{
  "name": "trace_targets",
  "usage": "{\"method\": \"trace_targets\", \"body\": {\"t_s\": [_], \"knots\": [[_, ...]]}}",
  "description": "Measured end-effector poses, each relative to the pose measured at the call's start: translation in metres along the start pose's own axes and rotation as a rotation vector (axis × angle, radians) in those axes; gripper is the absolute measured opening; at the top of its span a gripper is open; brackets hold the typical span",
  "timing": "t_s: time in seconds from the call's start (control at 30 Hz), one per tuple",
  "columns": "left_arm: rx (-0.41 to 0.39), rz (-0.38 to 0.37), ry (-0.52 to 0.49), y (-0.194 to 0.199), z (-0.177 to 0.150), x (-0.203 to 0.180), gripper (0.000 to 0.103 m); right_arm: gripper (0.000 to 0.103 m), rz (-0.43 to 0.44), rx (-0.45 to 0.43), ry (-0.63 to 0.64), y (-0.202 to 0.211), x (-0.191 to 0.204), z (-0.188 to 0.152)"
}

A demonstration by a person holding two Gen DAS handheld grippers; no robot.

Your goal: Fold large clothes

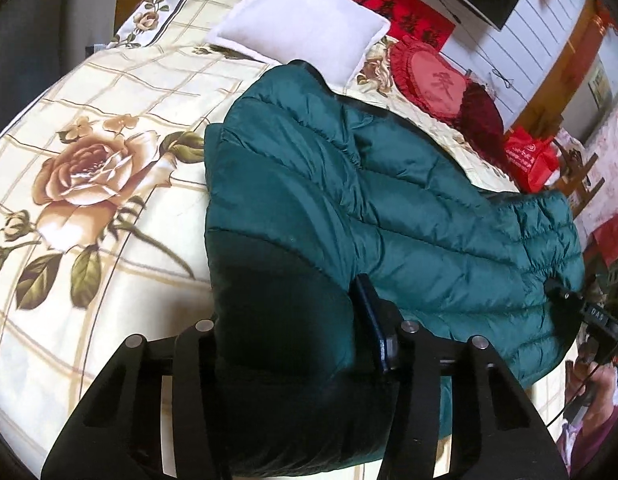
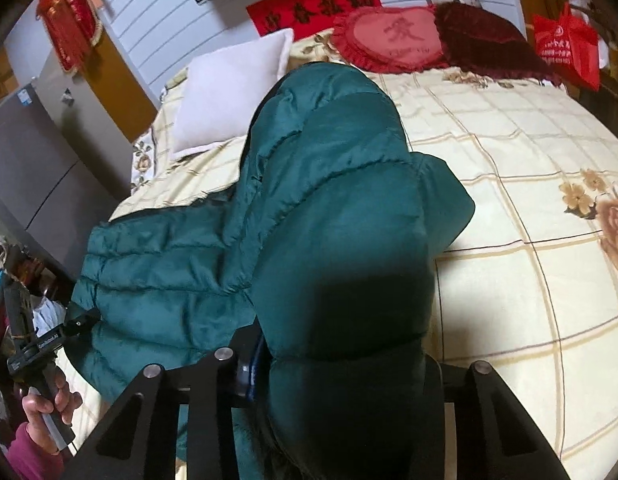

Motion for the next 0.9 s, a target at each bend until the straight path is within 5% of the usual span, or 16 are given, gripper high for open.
{"method": "trace_targets", "body": {"t_s": [0.5, 0.67, 0.83, 0.9], "knots": [[0.045, -0.040, -0.051, 0.071, -0.053, 0.016, 0.040, 0.037, 0.112, 0.023, -0.025, 0.062, 0.032, -0.049], [0.055, -0.012, -0.032, 0.072, -0.071, 0.031, 0.040, 0.038, 0.053, 0.063, -0.086, 0.054, 0.015, -0.069], [0.075, 0.031, 0.037, 0.059, -0.082, 0.046, 0.053, 0.086, -0.098, 0.189, -0.086, 0.021, -0.004, -0.092], [0.087, 0.044, 0.073, 0.058, -0.082, 0.051, 0.065, 0.089, -0.119, 0.176, -0.085, 0.022, -0.009, -0.095]]}}
Point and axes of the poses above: each gripper's, at about its wrist camera, not at the fingertips, and y roughly against the way its jaws point, x to its left, z to its top, the point moved 9 cm from there along -y, roughly the way its jaws point, and after that the axes turned 13 degrees about y, right-handed, at the moved point
